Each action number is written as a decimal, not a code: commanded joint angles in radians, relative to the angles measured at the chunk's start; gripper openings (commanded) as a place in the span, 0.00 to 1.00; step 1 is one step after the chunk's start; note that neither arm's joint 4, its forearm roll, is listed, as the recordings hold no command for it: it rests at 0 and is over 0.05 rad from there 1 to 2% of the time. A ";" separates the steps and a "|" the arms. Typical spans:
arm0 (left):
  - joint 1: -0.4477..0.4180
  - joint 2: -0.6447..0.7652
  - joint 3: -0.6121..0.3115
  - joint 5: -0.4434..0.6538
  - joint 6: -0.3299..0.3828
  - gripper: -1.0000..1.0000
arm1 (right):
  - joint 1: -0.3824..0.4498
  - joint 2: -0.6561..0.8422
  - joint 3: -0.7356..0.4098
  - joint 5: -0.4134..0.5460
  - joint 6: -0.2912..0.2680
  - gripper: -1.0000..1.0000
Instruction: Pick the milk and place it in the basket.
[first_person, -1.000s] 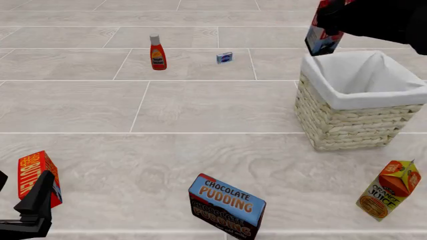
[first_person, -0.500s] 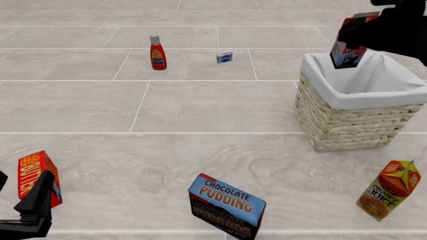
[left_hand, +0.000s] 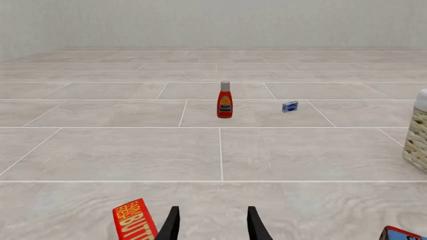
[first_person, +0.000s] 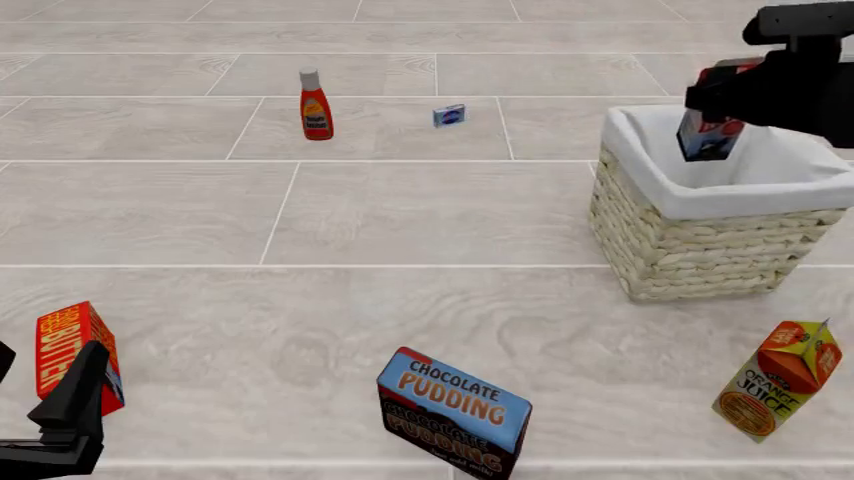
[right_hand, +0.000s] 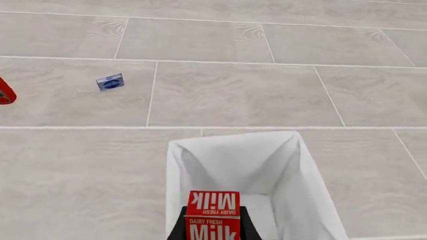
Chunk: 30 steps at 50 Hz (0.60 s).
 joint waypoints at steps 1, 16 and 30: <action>0.000 0.000 0.000 0.000 0.000 1.00 | -0.033 0.040 -0.025 -0.019 0.018 0.00; 0.000 0.000 0.000 0.000 0.000 1.00 | -0.049 0.114 -0.041 -0.041 0.018 0.00; 0.000 0.000 0.000 0.000 0.000 1.00 | -0.056 0.175 -0.063 -0.049 0.022 0.00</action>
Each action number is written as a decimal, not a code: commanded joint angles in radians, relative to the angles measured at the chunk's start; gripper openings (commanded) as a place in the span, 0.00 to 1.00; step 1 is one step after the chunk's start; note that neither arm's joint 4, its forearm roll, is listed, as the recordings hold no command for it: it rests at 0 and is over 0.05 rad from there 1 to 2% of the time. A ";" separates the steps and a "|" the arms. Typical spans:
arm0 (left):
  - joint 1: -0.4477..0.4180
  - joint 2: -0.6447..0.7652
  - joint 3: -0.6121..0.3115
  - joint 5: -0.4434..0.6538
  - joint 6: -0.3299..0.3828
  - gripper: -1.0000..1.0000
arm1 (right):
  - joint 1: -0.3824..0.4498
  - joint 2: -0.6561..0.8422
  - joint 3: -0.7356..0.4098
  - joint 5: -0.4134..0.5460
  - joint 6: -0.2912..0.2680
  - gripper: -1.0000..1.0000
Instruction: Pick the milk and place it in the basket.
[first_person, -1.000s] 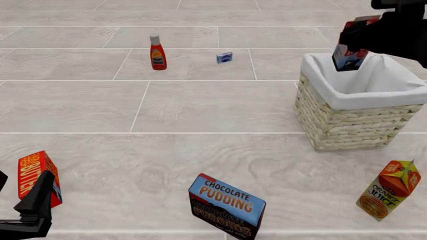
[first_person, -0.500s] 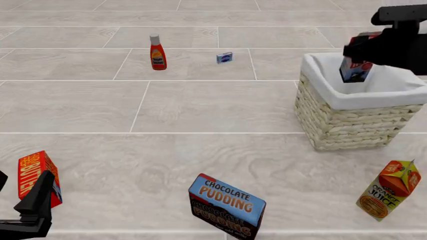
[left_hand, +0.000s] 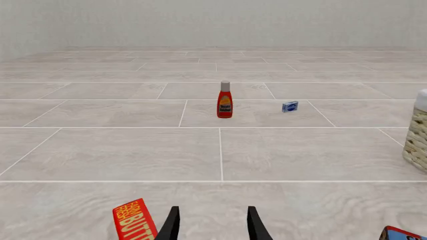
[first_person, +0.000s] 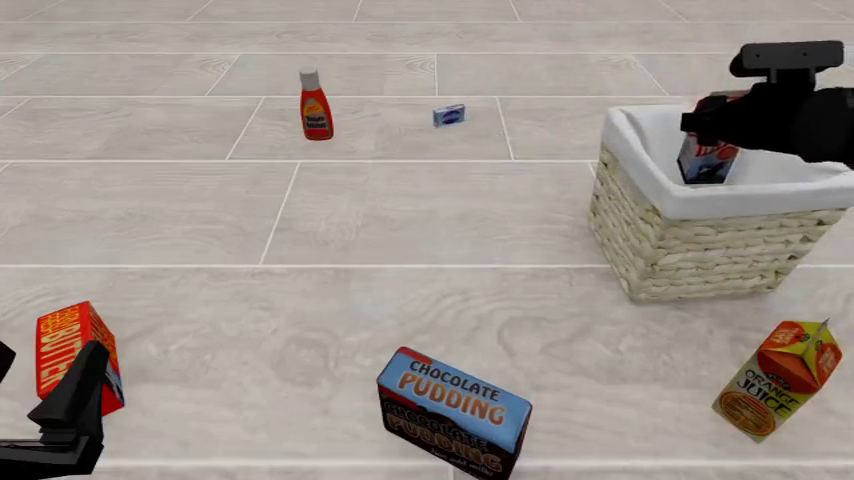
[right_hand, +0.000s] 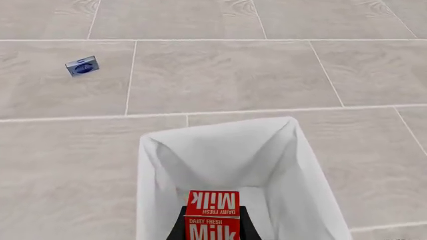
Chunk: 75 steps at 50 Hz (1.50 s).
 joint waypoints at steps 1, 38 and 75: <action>0.000 0.000 0.000 0.000 0.000 1.00 | -0.007 0.035 -0.034 -0.013 0.021 0.00; 0.000 0.000 0.000 0.000 0.000 1.00 | -0.034 0.117 -0.047 -0.031 0.015 0.00; 0.000 0.000 0.000 0.000 0.000 1.00 | -0.033 0.108 -0.044 -0.018 0.007 1.00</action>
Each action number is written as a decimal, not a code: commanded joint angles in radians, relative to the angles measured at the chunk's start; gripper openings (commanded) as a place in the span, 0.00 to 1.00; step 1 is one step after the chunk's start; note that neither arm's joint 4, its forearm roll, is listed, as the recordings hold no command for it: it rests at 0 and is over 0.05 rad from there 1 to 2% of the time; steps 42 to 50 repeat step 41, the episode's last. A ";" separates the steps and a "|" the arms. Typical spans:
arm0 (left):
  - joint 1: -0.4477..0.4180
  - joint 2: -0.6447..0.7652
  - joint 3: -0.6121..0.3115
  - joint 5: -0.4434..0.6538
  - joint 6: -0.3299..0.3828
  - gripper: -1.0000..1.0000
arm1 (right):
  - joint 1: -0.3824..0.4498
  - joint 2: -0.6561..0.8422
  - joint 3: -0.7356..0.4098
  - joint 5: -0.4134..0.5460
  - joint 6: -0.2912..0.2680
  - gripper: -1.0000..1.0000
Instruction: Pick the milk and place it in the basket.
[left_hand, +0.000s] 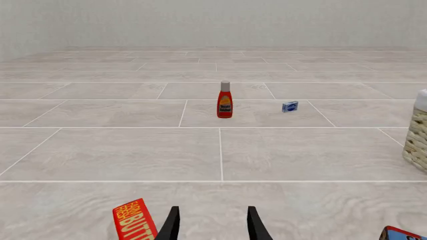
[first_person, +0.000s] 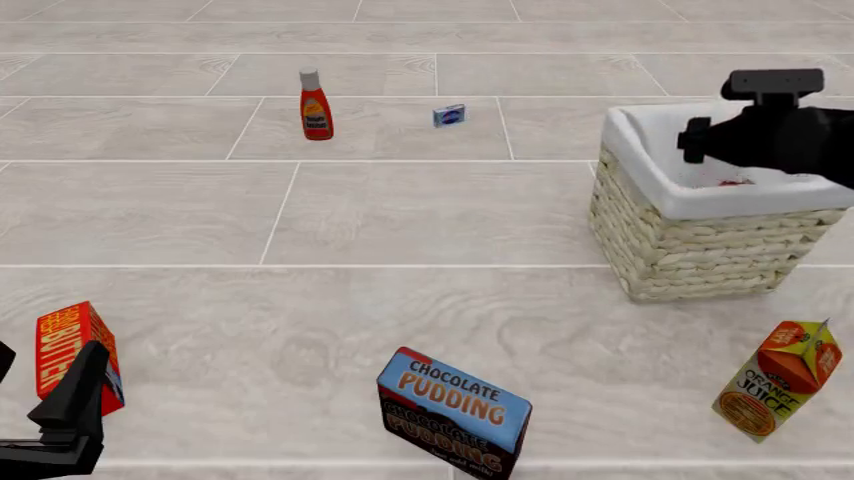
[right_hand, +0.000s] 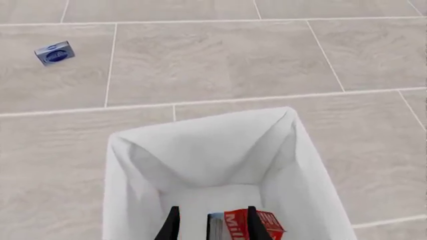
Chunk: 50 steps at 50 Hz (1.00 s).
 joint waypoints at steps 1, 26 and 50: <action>0.000 0.000 0.000 0.000 0.000 1.00 | 0.003 -0.025 0.004 0.005 0.002 1.00; 0.000 0.000 0.000 0.000 0.000 1.00 | 0.044 -0.202 0.069 0.024 -0.004 1.00; 0.000 0.000 0.000 0.000 0.000 1.00 | 0.058 -0.277 0.092 0.034 0.000 1.00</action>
